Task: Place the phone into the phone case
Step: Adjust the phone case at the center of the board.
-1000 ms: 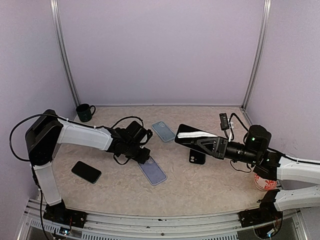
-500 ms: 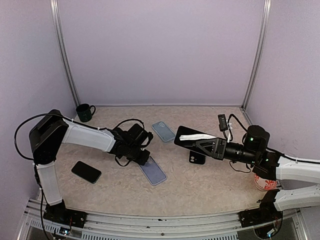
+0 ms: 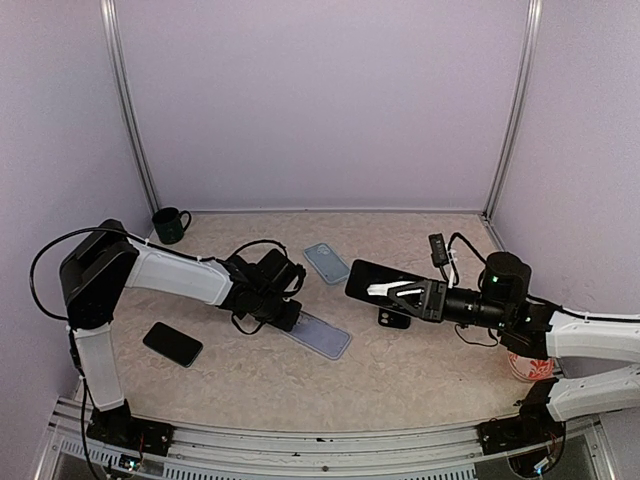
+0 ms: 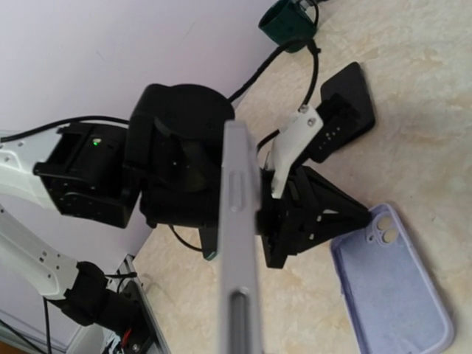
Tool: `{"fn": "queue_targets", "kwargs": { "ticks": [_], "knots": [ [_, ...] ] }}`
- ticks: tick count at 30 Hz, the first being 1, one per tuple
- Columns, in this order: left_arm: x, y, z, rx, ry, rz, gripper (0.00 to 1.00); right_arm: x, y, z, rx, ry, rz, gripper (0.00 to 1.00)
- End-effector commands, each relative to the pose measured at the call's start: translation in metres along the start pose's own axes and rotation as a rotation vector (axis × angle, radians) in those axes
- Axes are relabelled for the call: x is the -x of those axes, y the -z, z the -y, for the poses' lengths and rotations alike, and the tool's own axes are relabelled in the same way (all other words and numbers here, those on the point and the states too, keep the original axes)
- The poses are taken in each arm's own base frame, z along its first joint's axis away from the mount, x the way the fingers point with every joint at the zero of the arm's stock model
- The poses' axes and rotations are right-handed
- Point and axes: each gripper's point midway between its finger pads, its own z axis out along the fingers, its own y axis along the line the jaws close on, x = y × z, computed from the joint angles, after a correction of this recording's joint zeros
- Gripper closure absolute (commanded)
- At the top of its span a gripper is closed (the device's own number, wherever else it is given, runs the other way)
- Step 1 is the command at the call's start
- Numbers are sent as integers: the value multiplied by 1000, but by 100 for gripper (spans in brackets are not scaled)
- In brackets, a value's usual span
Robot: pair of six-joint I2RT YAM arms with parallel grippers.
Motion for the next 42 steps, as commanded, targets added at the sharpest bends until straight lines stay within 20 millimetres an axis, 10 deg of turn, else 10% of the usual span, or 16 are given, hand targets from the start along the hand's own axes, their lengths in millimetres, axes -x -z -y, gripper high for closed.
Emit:
{"fn": "queue_targets", "kwargs": {
  "ticks": [1,14,42],
  "knots": [
    [-20,-12,-4,33,70,-61,94,19,-3,-21,69,29,53,100],
    [-60,-16,-5,85,319,-200,93,6,-25,-1,5,-56,-40,100],
    [-62,27,21,-46,512,-150,73,-18,-59,18,-39,-203,-140,100]
  ]
}}
